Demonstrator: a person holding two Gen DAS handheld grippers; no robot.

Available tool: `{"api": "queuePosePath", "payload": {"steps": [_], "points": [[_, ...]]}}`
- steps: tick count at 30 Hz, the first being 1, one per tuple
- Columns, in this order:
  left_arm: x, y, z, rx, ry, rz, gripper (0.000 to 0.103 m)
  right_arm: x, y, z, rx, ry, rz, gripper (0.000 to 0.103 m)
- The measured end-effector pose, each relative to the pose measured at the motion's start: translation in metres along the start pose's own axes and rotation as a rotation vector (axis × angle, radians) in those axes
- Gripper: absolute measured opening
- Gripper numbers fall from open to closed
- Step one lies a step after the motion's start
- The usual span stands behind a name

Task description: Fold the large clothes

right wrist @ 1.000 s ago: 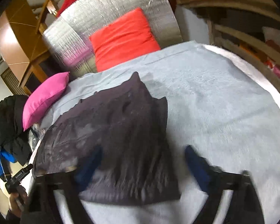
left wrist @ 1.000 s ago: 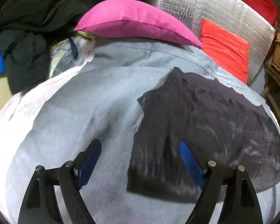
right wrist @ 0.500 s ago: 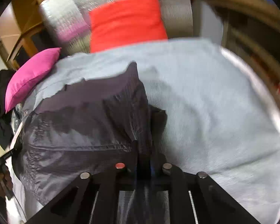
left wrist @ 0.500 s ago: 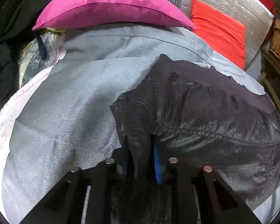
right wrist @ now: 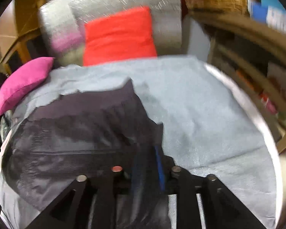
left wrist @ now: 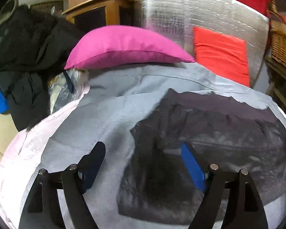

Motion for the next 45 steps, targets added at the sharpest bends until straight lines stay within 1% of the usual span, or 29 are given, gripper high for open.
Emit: {"api": "queuePosePath", "payload": {"steps": [2, 3, 4, 6, 7, 9, 10, 11, 12, 15, 19, 24, 26, 30, 32, 34, 36, 38, 40, 42, 45], "points": [[-0.010, -0.004, -0.018, -0.024, 0.039, 0.018, 0.082, -0.003, -0.015, 0.022, 0.054, -0.035, -0.033, 0.090], [-0.015, -0.007, -0.023, -0.025, 0.051, 0.026, 0.082, -0.009, -0.020, 0.034, 0.080, -0.065, -0.042, 0.090], [-0.019, -0.009, -0.028, -0.028, 0.059, 0.029, 0.082, -0.017, -0.019, 0.044, 0.093, -0.088, -0.032, 0.090], [-0.028, -0.011, -0.039, -0.033, 0.067, 0.040, 0.082, -0.039, -0.012, 0.051, 0.110, -0.095, 0.020, 0.089], [-0.033, -0.012, -0.042, -0.038, 0.068, 0.050, 0.082, -0.051, -0.004, 0.048, 0.104, -0.084, 0.052, 0.089], [-0.042, -0.010, -0.047, -0.038, 0.072, 0.079, 0.082, -0.074, 0.016, 0.028, 0.054, -0.055, 0.122, 0.089], [-0.045, -0.008, -0.049, -0.036, 0.077, 0.094, 0.082, -0.080, 0.019, 0.022, 0.062, -0.018, 0.132, 0.089], [-0.050, -0.004, -0.049, -0.036, 0.080, 0.110, 0.082, -0.082, 0.020, 0.017, 0.073, 0.023, 0.132, 0.089], [-0.052, -0.003, -0.049, -0.035, 0.078, 0.116, 0.082, -0.082, 0.019, 0.016, 0.076, 0.036, 0.133, 0.089], [-0.058, 0.004, -0.047, -0.028, 0.069, 0.128, 0.082, -0.082, 0.019, 0.016, 0.080, 0.011, 0.142, 0.089], [-0.062, 0.007, -0.047, -0.027, 0.076, 0.125, 0.082, -0.082, 0.024, 0.013, 0.089, 0.021, 0.141, 0.090], [-0.059, 0.002, -0.044, -0.022, 0.077, 0.131, 0.082, -0.083, 0.023, 0.016, 0.070, 0.023, 0.135, 0.091], [-0.052, -0.009, -0.042, -0.028, 0.072, 0.105, 0.082, -0.079, 0.003, 0.015, 0.049, 0.015, 0.105, 0.091], [-0.042, -0.025, -0.040, -0.031, 0.053, 0.059, 0.082, -0.063, -0.038, 0.028, 0.082, 0.032, -0.008, 0.091], [-0.045, -0.026, -0.046, -0.039, 0.038, 0.063, 0.082, -0.065, -0.046, 0.036, 0.093, 0.022, -0.025, 0.091], [-0.052, -0.023, -0.053, -0.043, 0.053, 0.083, 0.082, -0.075, -0.043, 0.044, 0.084, -0.014, -0.015, 0.091], [-0.063, -0.017, -0.059, -0.031, 0.083, 0.102, 0.082, -0.088, -0.033, 0.047, 0.065, -0.036, 0.025, 0.091], [-0.072, -0.012, -0.061, -0.012, 0.112, 0.109, 0.084, -0.101, -0.020, 0.039, 0.019, -0.048, 0.072, 0.092], [-0.074, -0.011, -0.062, 0.002, 0.132, 0.099, 0.088, -0.108, -0.014, 0.035, 0.020, -0.027, 0.089, 0.094], [-0.075, -0.010, -0.063, 0.004, 0.153, 0.097, 0.089, -0.110, -0.013, 0.033, 0.031, -0.018, 0.101, 0.096], [-0.070, -0.015, -0.059, -0.027, 0.119, 0.116, 0.089, -0.107, -0.016, 0.029, 0.048, -0.009, 0.111, 0.096]]}}
Point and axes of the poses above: each gripper's, at about its wrist camera, not at the fingertips, and y roughly the way its jaws point, z to its left, x to its top, the point moved 9 cm from there along y, roughly the way its jaws point, and after that the axes turned 14 degrees about -z, right-handed, at the moved point
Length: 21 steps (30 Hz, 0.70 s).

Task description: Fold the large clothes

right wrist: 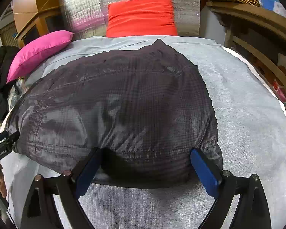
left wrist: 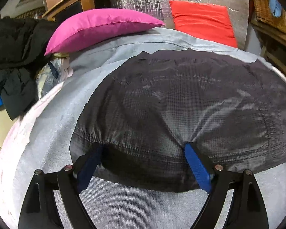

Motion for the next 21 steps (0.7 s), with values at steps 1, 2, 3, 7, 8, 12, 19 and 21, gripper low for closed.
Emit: {"api": "queuePosePath", "payload": {"steps": [1, 2, 3, 7, 8, 12, 19, 21], "points": [[0.003, -0.005, 0.003, -0.029, -0.021, 0.001, 0.089, 0.003, -0.002, -0.002, 0.009, 0.015, -0.004, 0.096], [0.005, -0.012, 0.007, -0.061, -0.045, -0.007, 0.089, 0.004, -0.009, -0.005, 0.025, 0.041, -0.017, 0.096], [0.008, -0.016, 0.011, -0.081, -0.062, -0.016, 0.089, 0.007, -0.018, -0.010, 0.056, 0.084, -0.035, 0.096], [0.014, -0.024, 0.051, -0.100, -0.161, -0.029, 0.092, 0.016, -0.041, -0.043, 0.106, 0.198, -0.069, 0.096], [0.014, -0.020, 0.062, -0.103, -0.202, -0.013, 0.092, 0.019, -0.043, -0.054, 0.115, 0.234, -0.070, 0.096], [0.012, 0.012, 0.096, -0.170, -0.417, 0.108, 0.092, 0.030, -0.018, -0.088, 0.170, 0.383, -0.010, 0.096], [0.042, 0.059, 0.093, -0.363, -0.553, 0.195, 0.092, 0.051, 0.054, -0.097, 0.288, 0.503, 0.118, 0.096], [0.048, 0.070, 0.082, -0.437, -0.565, 0.232, 0.092, 0.055, 0.070, -0.093, 0.303, 0.501, 0.142, 0.096]]}}
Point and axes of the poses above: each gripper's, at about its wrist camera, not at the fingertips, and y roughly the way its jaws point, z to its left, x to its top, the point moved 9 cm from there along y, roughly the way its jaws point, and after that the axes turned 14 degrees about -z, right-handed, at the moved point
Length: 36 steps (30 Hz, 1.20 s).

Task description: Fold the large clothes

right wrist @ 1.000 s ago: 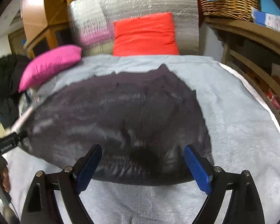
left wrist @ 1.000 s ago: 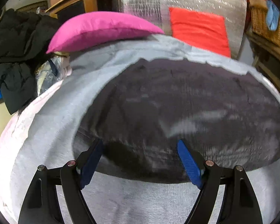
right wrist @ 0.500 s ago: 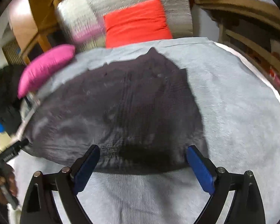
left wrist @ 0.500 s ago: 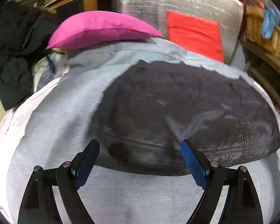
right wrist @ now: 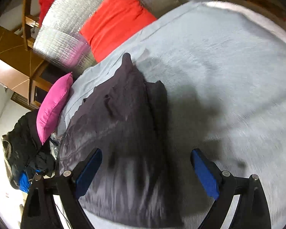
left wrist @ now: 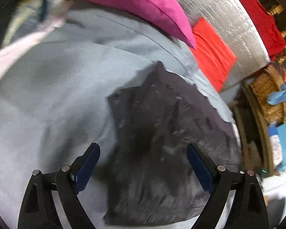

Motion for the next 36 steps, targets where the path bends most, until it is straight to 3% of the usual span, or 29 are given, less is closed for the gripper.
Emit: {"api": "queuePosePath", "payload": {"steps": [5, 8, 10, 14, 15, 16, 17, 18, 19, 21, 23, 29, 33, 36], "points": [[-0.011, 0.037, 0.005, -0.013, -0.029, 0.115, 0.091, -0.002, 0.030, 0.015, 0.024, -0.069, 0.075, 0.094], [-0.014, 0.035, -0.012, -0.097, -0.015, 0.103, 0.091, -0.006, 0.028, 0.032, 0.063, -0.111, 0.094, 0.066], [-0.016, 0.043, -0.012, -0.065, 0.005, 0.117, 0.091, -0.009, 0.029, 0.035, 0.049, -0.165, 0.102, 0.066], [-0.020, 0.054, -0.015, -0.035, 0.028, 0.129, 0.091, -0.011, 0.049, 0.024, 0.060, -0.056, 0.128, 0.068], [-0.020, 0.054, -0.015, -0.019, 0.035, 0.124, 0.085, -0.012, 0.051, 0.026, 0.059, -0.055, 0.125, 0.068], [-0.020, 0.055, -0.015, 0.035, 0.086, 0.109, 0.058, -0.013, 0.054, 0.028, 0.054, -0.065, 0.132, 0.068], [-0.022, 0.057, -0.020, 0.048, 0.128, 0.122, 0.050, -0.015, 0.058, 0.033, 0.039, -0.105, 0.153, 0.065], [-0.021, 0.059, -0.022, 0.055, 0.134, 0.125, 0.039, -0.019, 0.060, 0.041, 0.034, -0.141, 0.181, 0.048], [-0.022, 0.058, -0.028, 0.064, 0.146, 0.131, 0.031, -0.020, 0.059, 0.047, 0.023, -0.168, 0.195, 0.041], [-0.020, 0.053, -0.039, 0.122, 0.214, 0.117, 0.024, -0.017, 0.051, 0.068, -0.029, -0.283, 0.199, 0.027], [-0.018, 0.043, -0.054, 0.167, 0.279, 0.087, 0.021, -0.009, 0.039, 0.088, -0.043, -0.338, 0.176, 0.024], [-0.008, 0.007, -0.085, 0.173, 0.361, 0.018, 0.019, -0.001, 0.014, 0.136, -0.068, -0.462, 0.143, 0.023], [-0.014, 0.000, -0.082, 0.189, 0.368, 0.020, 0.019, -0.009, 0.022, 0.125, -0.096, -0.434, 0.152, 0.023], [-0.010, 0.019, -0.073, 0.210, 0.352, 0.038, 0.019, -0.013, 0.039, 0.103, -0.110, -0.390, 0.166, 0.023]]}}
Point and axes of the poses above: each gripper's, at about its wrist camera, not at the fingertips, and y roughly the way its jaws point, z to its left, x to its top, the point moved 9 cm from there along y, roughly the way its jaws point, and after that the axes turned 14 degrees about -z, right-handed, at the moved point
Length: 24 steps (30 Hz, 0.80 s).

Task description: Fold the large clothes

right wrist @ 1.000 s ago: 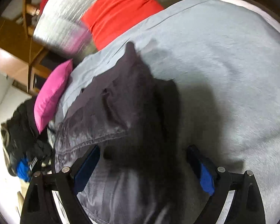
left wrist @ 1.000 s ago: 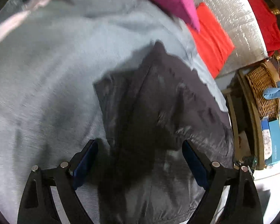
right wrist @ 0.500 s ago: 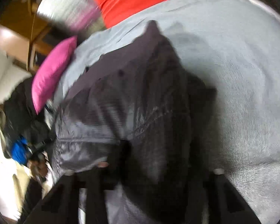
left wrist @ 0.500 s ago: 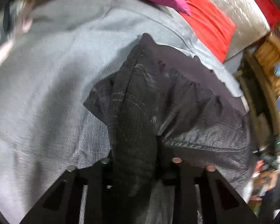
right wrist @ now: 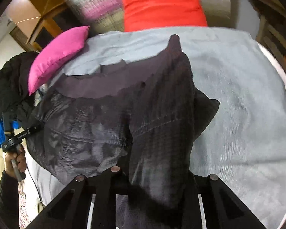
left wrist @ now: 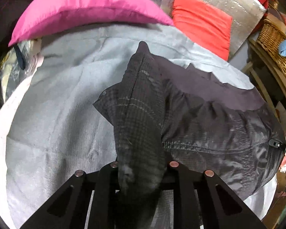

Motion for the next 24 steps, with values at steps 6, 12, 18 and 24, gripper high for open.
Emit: {"api": "queuePosePath", "payload": {"steps": [6, 12, 18, 24], "points": [[-0.001, 0.024, 0.007, 0.015, -0.017, 0.032, 0.019, 0.003, 0.019, -0.010, 0.010, 0.021, 0.011, 0.023], [0.026, -0.023, -0.007, -0.002, 0.013, -0.058, 0.017, 0.034, -0.019, 0.026, 0.037, -0.060, -0.064, 0.021], [0.058, -0.100, -0.027, -0.014, 0.054, -0.174, 0.017, 0.068, -0.092, 0.070, 0.047, -0.155, -0.155, 0.020], [0.063, -0.193, -0.049, -0.069, 0.085, -0.308, 0.017, 0.070, -0.180, 0.082, 0.053, -0.196, -0.264, 0.020]]}}
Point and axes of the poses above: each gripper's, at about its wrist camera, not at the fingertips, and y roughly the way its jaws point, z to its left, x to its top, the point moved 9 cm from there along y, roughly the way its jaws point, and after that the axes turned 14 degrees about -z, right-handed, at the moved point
